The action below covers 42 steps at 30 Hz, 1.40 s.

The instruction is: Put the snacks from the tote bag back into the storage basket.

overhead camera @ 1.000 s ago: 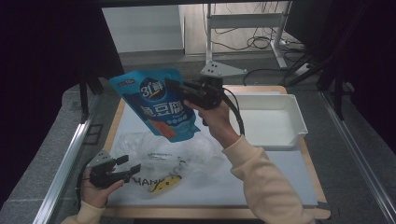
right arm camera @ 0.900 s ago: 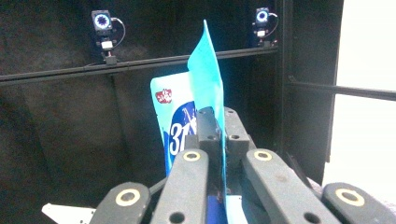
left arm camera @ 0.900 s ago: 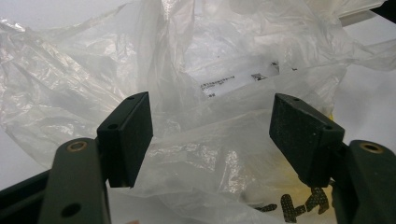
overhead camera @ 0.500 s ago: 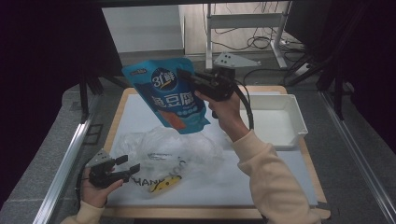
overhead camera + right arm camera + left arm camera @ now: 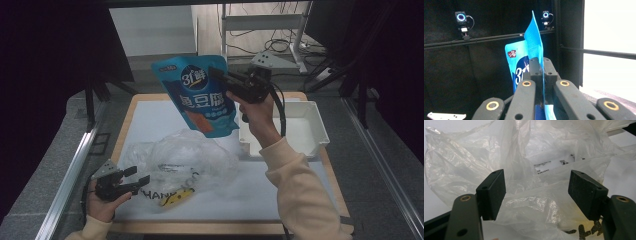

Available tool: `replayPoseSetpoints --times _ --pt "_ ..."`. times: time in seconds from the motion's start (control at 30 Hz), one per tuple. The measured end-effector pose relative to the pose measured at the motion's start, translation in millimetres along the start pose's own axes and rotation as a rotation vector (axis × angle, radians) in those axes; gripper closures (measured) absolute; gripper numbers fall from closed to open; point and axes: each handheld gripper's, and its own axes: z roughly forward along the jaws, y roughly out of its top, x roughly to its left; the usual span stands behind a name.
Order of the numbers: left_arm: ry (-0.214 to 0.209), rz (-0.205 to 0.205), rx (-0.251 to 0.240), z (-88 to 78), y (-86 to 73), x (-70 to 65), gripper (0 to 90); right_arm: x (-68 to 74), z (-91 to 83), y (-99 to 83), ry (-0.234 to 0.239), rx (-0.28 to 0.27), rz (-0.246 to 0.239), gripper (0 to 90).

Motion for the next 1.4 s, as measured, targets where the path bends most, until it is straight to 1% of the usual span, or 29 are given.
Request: replayPoseSetpoints --times 0.2,0.3,0.57,0.87,1.2,1.4 --pt "0.000 -0.004 0.001 0.0 -0.3 0.8 30.4 -7.4 -7.1 3.0 -0.018 -0.010 0.006 88.5" --pt "0.000 -0.003 0.000 0.1 -0.3 0.6 30.4 -9.9 -9.6 3.7 -0.023 -0.012 -0.001 88.6" --pt "0.002 -0.004 0.001 0.1 -0.5 1.0 30.4 -16.7 -16.5 1.6 -0.033 -0.017 -0.002 88.6" --pt "0.002 -0.001 0.004 0.4 -0.6 1.1 30.5 -28.5 -28.0 -1.5 -0.066 -0.021 -0.003 88.6" --pt "0.003 0.001 0.007 0.6 -0.8 1.3 30.5 -41.9 -41.4 -1.3 -0.095 -0.034 0.010 88.6" --pt "0.004 0.000 0.007 1.0 -0.8 1.2 30.5 -50.6 -50.0 -1.3 -0.121 -0.039 0.012 88.5"
